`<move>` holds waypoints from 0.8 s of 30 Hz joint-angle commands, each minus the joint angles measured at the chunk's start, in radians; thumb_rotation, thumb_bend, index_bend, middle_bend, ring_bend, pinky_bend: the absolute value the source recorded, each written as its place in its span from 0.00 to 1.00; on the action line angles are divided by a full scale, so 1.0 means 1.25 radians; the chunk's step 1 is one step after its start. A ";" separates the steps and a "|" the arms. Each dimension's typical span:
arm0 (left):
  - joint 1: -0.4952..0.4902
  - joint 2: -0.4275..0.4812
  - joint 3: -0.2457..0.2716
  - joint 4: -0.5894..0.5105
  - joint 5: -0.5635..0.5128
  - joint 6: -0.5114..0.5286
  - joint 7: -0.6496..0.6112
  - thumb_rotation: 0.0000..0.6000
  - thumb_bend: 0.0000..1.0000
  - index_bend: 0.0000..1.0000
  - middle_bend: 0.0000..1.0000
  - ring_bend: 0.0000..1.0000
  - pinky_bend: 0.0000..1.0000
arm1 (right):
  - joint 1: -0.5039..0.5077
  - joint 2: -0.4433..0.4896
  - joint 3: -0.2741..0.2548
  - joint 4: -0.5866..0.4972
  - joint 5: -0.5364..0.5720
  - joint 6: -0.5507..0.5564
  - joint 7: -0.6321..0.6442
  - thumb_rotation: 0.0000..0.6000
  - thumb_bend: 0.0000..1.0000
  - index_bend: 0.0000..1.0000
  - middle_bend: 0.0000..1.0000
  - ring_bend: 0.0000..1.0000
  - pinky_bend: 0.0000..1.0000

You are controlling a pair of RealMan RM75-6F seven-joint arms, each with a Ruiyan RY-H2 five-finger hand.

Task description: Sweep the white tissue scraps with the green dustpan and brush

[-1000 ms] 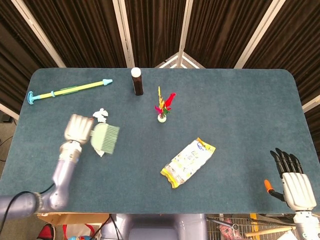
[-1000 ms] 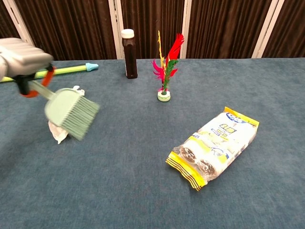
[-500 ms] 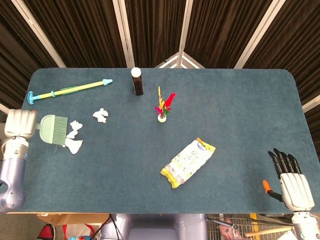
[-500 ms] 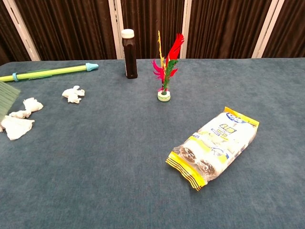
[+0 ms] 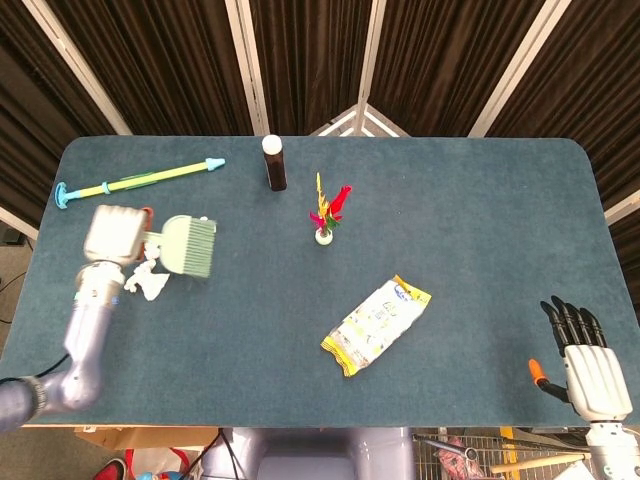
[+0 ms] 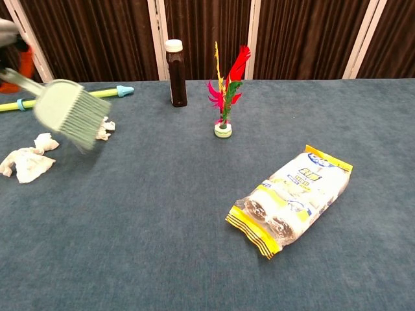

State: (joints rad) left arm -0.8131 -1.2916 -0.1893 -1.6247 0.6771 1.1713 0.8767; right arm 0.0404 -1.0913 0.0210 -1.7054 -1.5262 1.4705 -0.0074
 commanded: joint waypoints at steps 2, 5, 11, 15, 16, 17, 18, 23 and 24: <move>-0.080 -0.107 -0.045 0.116 -0.090 -0.027 0.068 1.00 0.79 0.80 1.00 1.00 1.00 | 0.001 0.001 0.000 0.000 0.003 -0.004 0.004 1.00 0.38 0.00 0.00 0.00 0.00; -0.115 -0.157 -0.063 0.196 -0.136 -0.056 0.087 1.00 0.79 0.80 1.00 1.00 1.00 | 0.002 0.003 -0.002 -0.002 0.004 -0.010 0.006 1.00 0.38 0.00 0.00 0.00 0.00; -0.161 -0.225 -0.087 0.337 -0.218 -0.113 0.115 1.00 0.79 0.81 1.00 1.00 1.00 | 0.004 0.006 0.001 0.000 0.015 -0.017 0.011 1.00 0.38 0.00 0.00 0.00 0.00; -0.170 -0.253 -0.094 0.415 -0.295 -0.156 0.137 1.00 0.79 0.80 1.00 1.00 1.00 | 0.007 0.009 0.002 -0.003 0.019 -0.023 0.013 1.00 0.38 0.00 0.00 0.00 0.00; -0.169 -0.254 -0.093 0.421 -0.308 -0.162 0.141 1.00 0.79 0.81 1.00 1.00 1.00 | 0.007 0.009 0.002 -0.004 0.018 -0.023 0.013 1.00 0.38 0.00 0.00 0.00 0.00; -0.167 -0.254 -0.091 0.426 -0.320 -0.167 0.145 1.00 0.79 0.81 1.00 1.00 1.00 | 0.007 0.010 0.001 -0.005 0.017 -0.022 0.013 1.00 0.38 0.00 0.00 0.00 0.00; -0.163 -0.252 -0.086 0.430 -0.330 -0.170 0.153 1.00 0.79 0.81 1.00 1.00 1.00 | 0.006 0.010 0.001 -0.005 0.015 -0.022 0.014 1.00 0.38 0.00 0.00 0.00 0.00; -0.133 -0.209 -0.059 0.396 -0.350 -0.154 0.172 1.00 0.79 0.81 1.00 1.00 1.00 | 0.006 0.010 0.000 -0.007 0.010 -0.018 0.013 1.00 0.38 0.00 0.00 0.00 0.00; -0.125 -0.195 -0.055 0.382 -0.355 -0.149 0.175 1.00 0.79 0.81 1.00 1.00 1.00 | 0.006 0.010 -0.001 -0.007 0.008 -0.017 0.012 1.00 0.38 0.00 0.00 0.00 0.00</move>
State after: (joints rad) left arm -0.9888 -1.5634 -0.2704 -1.1195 0.2461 0.9738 1.0860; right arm 0.0475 -1.0788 0.0205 -1.7136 -1.5153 1.4484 0.0078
